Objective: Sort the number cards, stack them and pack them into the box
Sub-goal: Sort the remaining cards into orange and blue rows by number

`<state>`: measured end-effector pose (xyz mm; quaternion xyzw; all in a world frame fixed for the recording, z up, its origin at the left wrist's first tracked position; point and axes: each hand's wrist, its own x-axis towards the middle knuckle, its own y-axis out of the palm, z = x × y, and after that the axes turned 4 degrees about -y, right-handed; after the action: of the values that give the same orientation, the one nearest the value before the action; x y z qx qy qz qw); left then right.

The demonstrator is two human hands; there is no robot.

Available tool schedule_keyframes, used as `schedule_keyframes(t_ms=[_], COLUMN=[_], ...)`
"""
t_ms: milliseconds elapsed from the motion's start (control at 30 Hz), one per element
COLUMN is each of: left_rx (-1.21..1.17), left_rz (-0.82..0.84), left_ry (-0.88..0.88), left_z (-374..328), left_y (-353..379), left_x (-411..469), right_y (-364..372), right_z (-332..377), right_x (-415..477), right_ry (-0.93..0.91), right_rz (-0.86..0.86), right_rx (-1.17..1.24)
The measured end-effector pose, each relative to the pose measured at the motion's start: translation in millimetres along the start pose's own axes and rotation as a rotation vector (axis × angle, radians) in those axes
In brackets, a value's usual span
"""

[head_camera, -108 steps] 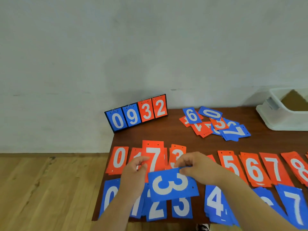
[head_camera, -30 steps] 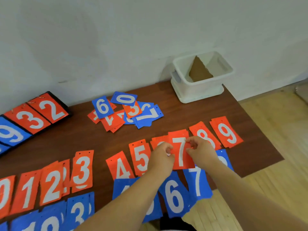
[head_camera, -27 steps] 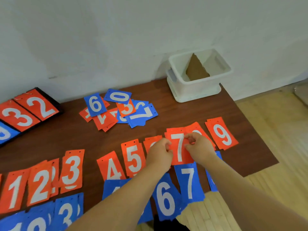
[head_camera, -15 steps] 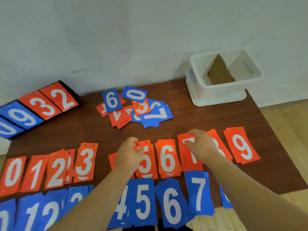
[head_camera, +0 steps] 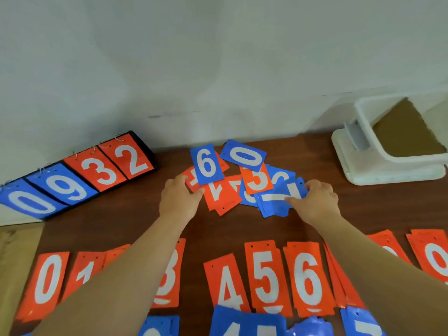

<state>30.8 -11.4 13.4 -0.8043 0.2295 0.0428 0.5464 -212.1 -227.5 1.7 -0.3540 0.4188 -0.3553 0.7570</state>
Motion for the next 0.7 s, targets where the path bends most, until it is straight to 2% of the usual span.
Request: schedule_keyframes(t_ms=[167, 333, 500, 700], left_rx=[0.079, 0.165, 0.058, -0.099], left_rz=[-0.021, -0.004, -0.055, -0.042], left_ry=[0.006, 0.005, 0.073, 0.152], left_z=[-36.0, -43.3, -41.4, -37.6], left_y=[23.7, 51.0, 54.6, 59.4], left_x=[62.5, 68.3, 58.7, 55.2], right_y=[26.4, 29.6, 29.4, 18.4], right_z=[8.4, 7.7, 10.3, -6.1], right_x=[7.5, 14.2, 9.9, -8.1], right_ry=[0.126, 0.204, 0.195, 0.126], right_rz=[-0.018, -0.015, -0.055, -0.235], right_rx=[-0.070, -0.017, 0.140, 0.249])
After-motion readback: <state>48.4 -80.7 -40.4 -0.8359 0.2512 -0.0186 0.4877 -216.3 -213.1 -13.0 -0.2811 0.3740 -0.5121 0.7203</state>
